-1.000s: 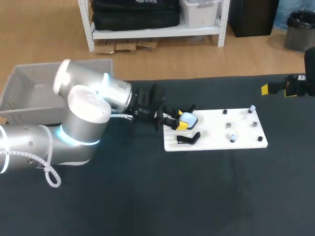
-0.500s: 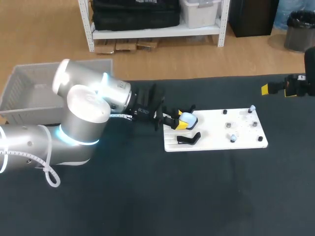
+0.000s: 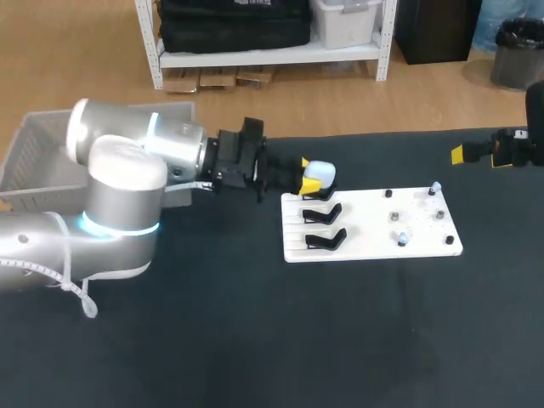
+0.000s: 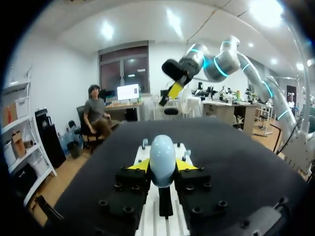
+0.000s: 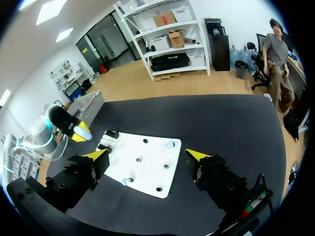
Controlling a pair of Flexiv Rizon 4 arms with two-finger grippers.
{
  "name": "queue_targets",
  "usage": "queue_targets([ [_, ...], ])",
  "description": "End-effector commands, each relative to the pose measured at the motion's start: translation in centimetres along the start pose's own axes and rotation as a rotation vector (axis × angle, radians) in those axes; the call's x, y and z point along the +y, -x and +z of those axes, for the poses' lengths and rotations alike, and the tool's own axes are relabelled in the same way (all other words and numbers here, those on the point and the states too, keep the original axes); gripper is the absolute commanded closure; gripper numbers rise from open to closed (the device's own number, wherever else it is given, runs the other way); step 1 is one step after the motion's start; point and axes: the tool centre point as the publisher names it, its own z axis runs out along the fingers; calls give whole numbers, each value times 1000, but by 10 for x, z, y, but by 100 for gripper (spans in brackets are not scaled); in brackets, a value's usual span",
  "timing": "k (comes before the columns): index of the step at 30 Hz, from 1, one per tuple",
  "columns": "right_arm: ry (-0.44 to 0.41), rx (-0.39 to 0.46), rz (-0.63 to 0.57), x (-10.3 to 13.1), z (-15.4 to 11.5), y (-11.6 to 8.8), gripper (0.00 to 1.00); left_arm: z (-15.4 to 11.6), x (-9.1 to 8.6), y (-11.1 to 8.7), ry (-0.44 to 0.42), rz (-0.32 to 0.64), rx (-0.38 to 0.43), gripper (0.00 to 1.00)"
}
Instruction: Pick up each earbud case from the left stands, insert the matching earbuds, close the lid, and place the case in the box.
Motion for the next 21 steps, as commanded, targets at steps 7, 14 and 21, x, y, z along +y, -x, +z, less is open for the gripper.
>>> queue_targets([
  [7,5,1,-1,-1,0,0,0,-16,-19,40,32,41,-86,100],
  [14,5,1,-1,-1,0,0,0,-16,-19,40,32,41,-86,100],
  [21,5,1,-1,-1,0,0,0,-16,-19,40,32,41,-86,100],
])
